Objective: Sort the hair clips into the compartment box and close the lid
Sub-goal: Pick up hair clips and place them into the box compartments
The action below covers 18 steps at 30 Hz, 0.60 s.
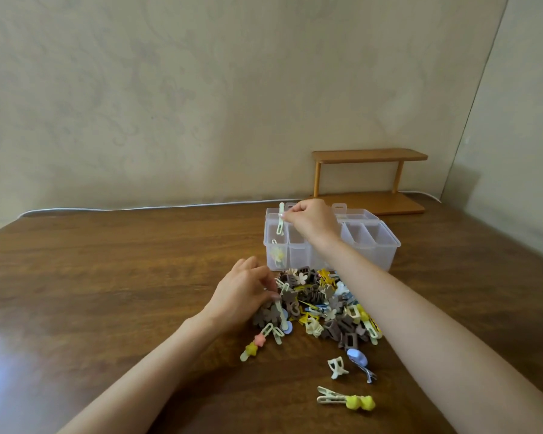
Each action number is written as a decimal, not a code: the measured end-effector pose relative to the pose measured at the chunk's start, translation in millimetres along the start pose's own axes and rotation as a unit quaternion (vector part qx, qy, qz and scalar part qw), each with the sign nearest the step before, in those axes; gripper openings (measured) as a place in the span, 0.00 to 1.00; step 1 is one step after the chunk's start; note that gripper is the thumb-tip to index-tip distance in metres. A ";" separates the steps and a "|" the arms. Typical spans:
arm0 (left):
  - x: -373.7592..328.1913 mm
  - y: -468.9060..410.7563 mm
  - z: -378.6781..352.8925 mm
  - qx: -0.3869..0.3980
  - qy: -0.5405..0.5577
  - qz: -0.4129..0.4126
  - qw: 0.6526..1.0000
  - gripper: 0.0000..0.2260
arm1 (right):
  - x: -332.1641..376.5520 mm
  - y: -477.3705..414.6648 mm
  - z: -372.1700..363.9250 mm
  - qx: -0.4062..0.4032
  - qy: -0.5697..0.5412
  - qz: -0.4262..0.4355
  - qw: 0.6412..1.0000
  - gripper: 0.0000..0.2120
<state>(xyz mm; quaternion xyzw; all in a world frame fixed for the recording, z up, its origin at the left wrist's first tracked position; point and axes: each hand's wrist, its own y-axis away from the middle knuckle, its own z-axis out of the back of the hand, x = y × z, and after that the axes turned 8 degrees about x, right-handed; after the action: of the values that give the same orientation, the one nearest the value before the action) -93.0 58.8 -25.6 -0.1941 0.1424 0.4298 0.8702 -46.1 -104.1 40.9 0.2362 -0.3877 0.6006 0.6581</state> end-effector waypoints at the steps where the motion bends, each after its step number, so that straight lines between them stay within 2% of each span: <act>1: 0.0 0.1 0.8 0.004 0.015 0.002 1.000 0.07 | -1.3 -5.7 -3.9 0.003 0.020 -0.013 1.000 0.08; 4: -1.7 1.4 6.5 0.017 0.075 0.015 0.997 0.10 | -6.0 -13.1 -11.2 0.020 0.100 -0.037 0.994 0.08; 6: -2.9 2.8 10.3 0.018 0.119 0.024 0.992 0.08 | -8.5 -12.1 -11.0 0.013 0.130 -0.030 0.991 0.07; 11: -4.8 7.5 16.3 0.015 0.297 0.081 0.951 0.05 | -7.6 9.7 0.7 0.012 0.061 0.070 0.996 0.06; 14: -3.8 7.5 18.1 -0.011 0.334 0.094 0.938 0.05 | -5.7 26.9 6.2 0.120 -0.003 0.111 0.987 0.04; 18: -2.6 7.3 17.5 -0.048 0.359 0.094 0.927 0.04 | -10.4 43.9 7.6 0.276 0.011 0.121 0.954 0.06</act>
<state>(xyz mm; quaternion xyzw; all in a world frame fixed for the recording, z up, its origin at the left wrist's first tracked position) -99.0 69.1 -10.7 -0.3630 0.4421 0.4173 0.7061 -90.4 -109.0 30.3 0.3531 -0.2250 0.7618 0.4943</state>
